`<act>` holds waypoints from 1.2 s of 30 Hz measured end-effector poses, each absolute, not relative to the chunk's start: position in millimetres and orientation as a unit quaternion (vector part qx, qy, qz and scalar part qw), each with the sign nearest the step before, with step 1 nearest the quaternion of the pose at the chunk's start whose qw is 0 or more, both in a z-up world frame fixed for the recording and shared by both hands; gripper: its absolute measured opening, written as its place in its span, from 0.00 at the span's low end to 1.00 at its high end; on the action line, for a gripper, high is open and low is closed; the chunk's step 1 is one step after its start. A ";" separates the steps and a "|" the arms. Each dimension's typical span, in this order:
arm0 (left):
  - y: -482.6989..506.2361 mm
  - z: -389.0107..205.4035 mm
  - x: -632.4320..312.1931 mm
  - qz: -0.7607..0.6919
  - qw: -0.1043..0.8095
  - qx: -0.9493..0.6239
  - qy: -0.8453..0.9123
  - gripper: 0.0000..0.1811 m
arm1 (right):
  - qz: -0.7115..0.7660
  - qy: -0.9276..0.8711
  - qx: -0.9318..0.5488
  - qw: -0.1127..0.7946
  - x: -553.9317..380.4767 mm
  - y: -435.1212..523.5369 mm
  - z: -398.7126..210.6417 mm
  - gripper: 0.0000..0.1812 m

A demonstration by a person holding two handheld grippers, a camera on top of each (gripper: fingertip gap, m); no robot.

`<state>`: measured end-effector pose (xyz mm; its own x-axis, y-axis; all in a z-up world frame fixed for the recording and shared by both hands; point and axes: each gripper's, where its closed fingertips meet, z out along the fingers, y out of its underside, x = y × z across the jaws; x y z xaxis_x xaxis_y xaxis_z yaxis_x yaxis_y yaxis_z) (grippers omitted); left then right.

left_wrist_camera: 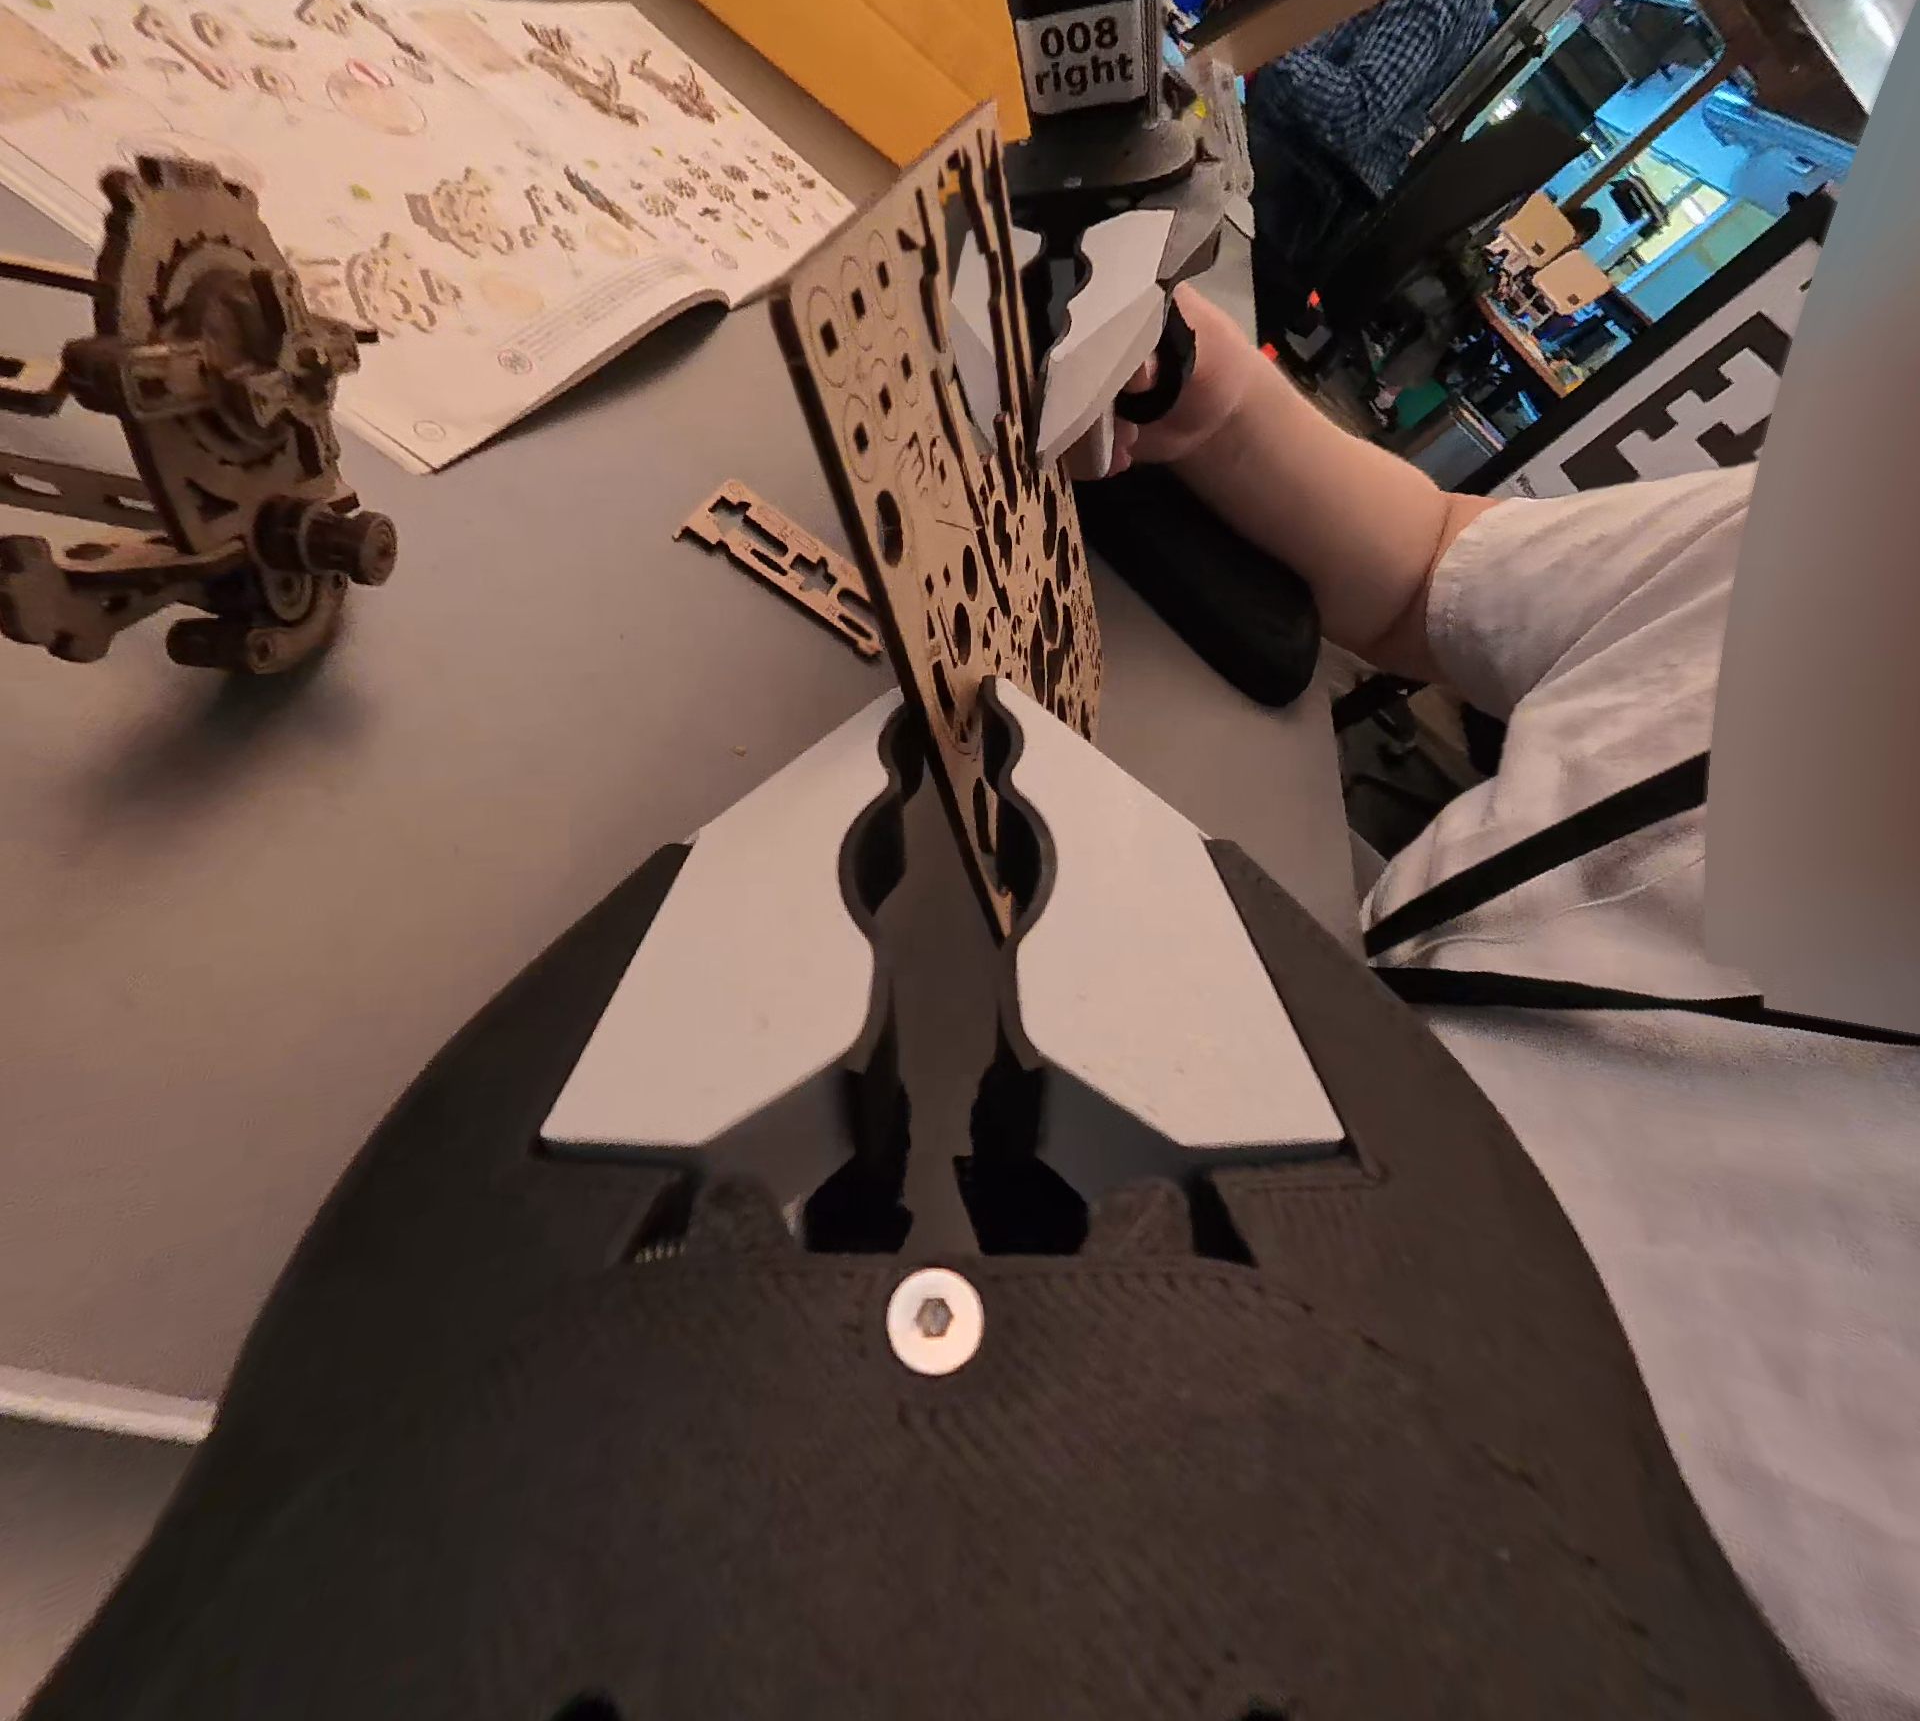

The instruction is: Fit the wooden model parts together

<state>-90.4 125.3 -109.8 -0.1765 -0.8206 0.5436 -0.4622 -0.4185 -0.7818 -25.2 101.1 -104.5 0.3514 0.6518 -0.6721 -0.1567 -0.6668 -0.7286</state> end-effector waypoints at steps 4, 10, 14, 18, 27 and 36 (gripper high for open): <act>128.6 -105.3 -88.1 -0.559 0.196 -0.617 0.518 0.05 | 0.547 -0.160 -0.730 0.377 -22.7 103.4 -103.1 0.00; 132.0 -111.3 -87.7 -0.566 0.171 -0.632 0.502 0.06 | 0.552 -0.151 -0.733 0.368 -22.5 105.2 -109.4 0.01; 141.1 -106.2 -88.5 -0.579 0.182 -0.637 0.475 0.04 | 0.555 -0.147 -0.731 0.369 -21.3 106.0 -110.0 0.01; 135.7 -112.3 -87.8 -0.590 0.136 -0.644 0.468 0.17 | 0.546 -0.145 -0.736 0.373 -20.0 108.9 -112.4 0.01; 113.7 -130.0 -87.4 -0.563 0.073 -0.653 0.502 0.03 | 0.561 -0.127 -0.728 0.373 -21.8 117.9 -108.7 0.01; 109.8 -132.6 -92.8 -0.568 0.036 -0.648 0.506 0.02 | 0.448 -0.143 -0.773 0.426 22.3 107.8 -101.0 0.13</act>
